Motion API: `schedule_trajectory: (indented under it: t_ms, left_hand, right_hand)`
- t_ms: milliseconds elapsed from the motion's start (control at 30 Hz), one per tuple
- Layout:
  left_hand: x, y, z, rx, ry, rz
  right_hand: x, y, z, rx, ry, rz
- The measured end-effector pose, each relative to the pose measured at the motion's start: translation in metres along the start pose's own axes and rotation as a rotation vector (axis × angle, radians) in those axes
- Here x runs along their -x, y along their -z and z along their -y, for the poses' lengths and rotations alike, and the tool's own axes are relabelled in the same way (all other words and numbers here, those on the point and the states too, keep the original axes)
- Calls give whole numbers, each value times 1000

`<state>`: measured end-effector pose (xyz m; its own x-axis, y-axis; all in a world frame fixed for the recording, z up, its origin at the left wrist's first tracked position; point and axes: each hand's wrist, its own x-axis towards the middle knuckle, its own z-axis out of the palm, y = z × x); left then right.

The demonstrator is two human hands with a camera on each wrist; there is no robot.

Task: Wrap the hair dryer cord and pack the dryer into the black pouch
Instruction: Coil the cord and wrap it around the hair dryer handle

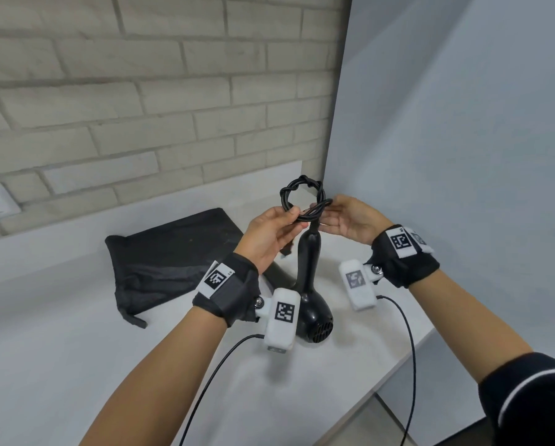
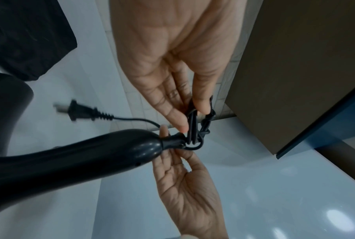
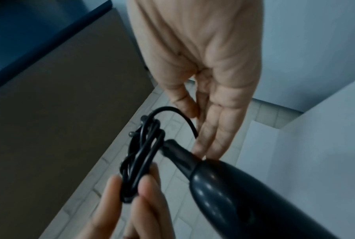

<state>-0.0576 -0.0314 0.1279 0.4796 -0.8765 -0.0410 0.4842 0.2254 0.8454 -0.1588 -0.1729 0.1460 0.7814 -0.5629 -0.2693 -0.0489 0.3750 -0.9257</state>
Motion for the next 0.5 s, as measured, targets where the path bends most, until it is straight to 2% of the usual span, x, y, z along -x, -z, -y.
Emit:
schedule_trajectory:
  t_ms: [267, 367, 500]
  left_hand:
    - [5, 7, -6, -96, -14, 60]
    - [7, 9, -8, -141, -28, 83]
    - [9, 10, -10, -201, -48, 116]
  right_hand:
    - [-19, 9, 16, -109, -81, -100]
    - [-25, 9, 21, -100, -79, -150]
    - [-31, 12, 25, -211, -73, -176]
